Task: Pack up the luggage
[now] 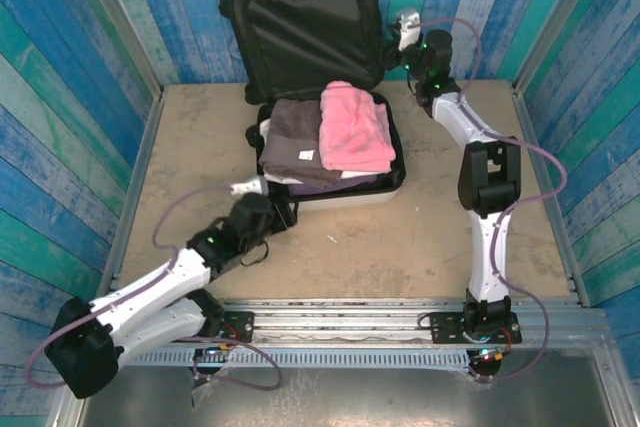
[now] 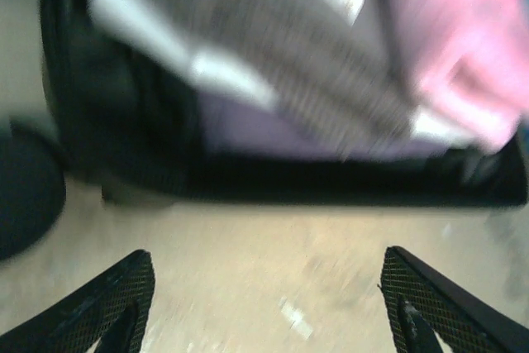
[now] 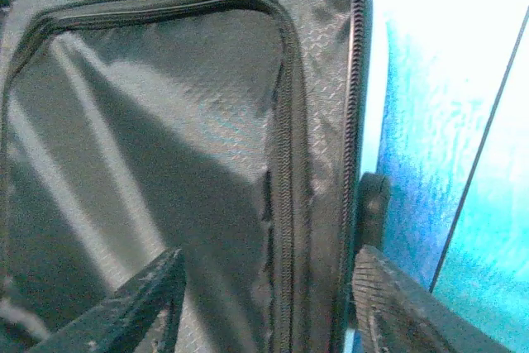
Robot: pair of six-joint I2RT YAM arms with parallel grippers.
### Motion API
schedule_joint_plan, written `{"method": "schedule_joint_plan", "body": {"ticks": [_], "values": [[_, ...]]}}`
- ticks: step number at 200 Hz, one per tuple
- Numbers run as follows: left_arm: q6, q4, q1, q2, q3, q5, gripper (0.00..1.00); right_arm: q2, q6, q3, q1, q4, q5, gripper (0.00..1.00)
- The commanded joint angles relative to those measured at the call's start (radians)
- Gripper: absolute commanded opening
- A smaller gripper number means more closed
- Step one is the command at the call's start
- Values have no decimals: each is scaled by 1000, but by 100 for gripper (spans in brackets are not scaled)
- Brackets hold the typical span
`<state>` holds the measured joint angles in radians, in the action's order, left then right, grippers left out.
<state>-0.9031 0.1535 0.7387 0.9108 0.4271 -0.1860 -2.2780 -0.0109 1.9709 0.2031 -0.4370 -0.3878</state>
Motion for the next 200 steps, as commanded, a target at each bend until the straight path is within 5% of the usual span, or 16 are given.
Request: {"method": "schedule_joint_plan", "body": {"ticks": [1, 67, 134, 152, 200], "values": [[-38, -206, 77, 57, -65, 29, 75, -84, 23, 89, 16, -2, 111, 49], [-59, -348, 137, 426, -30, 66, 74, -227, -11, 294, 41, 64, 166, 40], [-153, -457, 126, 574, 5, 47, 75, -242, -92, 341, 42, 109, 179, 12], [-172, -516, 90, 609, 12, 74, 74, -207, -121, 287, 41, 101, 167, 1], [-171, -628, 13, 680, 96, 122, 73, -12, -182, -102, 42, -119, 135, 0]]}}
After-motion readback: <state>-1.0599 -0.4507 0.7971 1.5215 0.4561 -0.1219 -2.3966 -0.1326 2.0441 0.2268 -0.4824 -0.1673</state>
